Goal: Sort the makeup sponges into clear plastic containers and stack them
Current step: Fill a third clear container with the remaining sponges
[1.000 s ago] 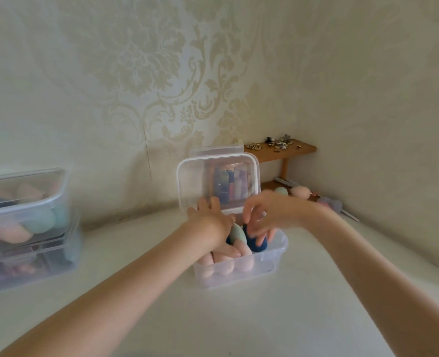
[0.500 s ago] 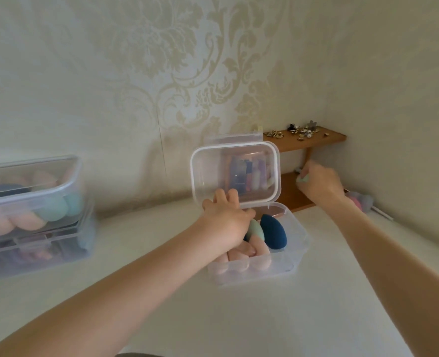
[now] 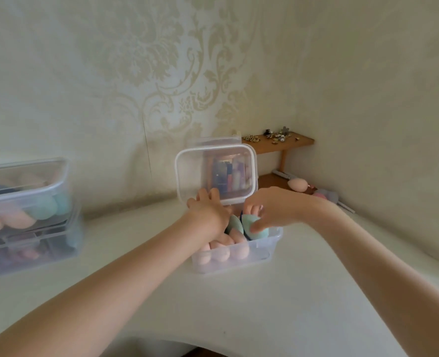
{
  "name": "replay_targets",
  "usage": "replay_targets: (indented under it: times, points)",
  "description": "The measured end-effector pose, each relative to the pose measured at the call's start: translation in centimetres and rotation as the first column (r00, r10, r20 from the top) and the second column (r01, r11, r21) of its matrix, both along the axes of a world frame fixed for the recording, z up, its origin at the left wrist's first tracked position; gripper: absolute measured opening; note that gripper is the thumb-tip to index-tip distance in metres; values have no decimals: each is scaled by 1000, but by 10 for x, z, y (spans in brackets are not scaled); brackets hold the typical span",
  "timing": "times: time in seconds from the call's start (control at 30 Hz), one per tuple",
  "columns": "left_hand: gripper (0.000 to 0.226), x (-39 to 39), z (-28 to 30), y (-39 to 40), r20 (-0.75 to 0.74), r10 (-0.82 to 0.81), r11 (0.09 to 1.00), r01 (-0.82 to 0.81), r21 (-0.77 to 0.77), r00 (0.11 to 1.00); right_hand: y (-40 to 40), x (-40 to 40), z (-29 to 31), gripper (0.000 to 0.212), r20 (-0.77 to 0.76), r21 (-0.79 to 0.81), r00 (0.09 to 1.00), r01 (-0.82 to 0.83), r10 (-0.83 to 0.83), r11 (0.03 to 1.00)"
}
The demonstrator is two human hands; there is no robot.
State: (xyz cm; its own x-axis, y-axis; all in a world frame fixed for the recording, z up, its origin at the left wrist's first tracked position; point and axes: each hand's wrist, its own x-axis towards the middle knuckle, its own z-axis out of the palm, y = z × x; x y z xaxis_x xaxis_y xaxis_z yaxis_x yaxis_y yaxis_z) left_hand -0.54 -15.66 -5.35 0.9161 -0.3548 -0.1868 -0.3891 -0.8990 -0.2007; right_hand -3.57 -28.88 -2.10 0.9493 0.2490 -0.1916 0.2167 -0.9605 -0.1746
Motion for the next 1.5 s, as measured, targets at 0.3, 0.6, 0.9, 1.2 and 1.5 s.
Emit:
replay_targets:
  times: [0.3,0.6,0.9,1.2,1.5]
  points:
    - [44,4,-7,-4,78,2,998,-6,55,997,8,1,-28,11,145,-169,988,-36,61,985]
    - [39,6,-14,-4,11,190,914,-173,-366,982,-75,57,-25,23,405,123,731,552,-549,825]
    - [32,12,-22,-3,38,229,895,-195,-401,973,-114,65,-74,23,245,303,605,694,-757,653]
    - [68,4,-11,11,74,-29,985,41,-165,997,-16,17,8,31,-322,896,843,123,432,427]
    - [38,23,-3,48,-18,-219,931,203,-305,976,17,29,-31,15,-579,757,732,317,360,571]
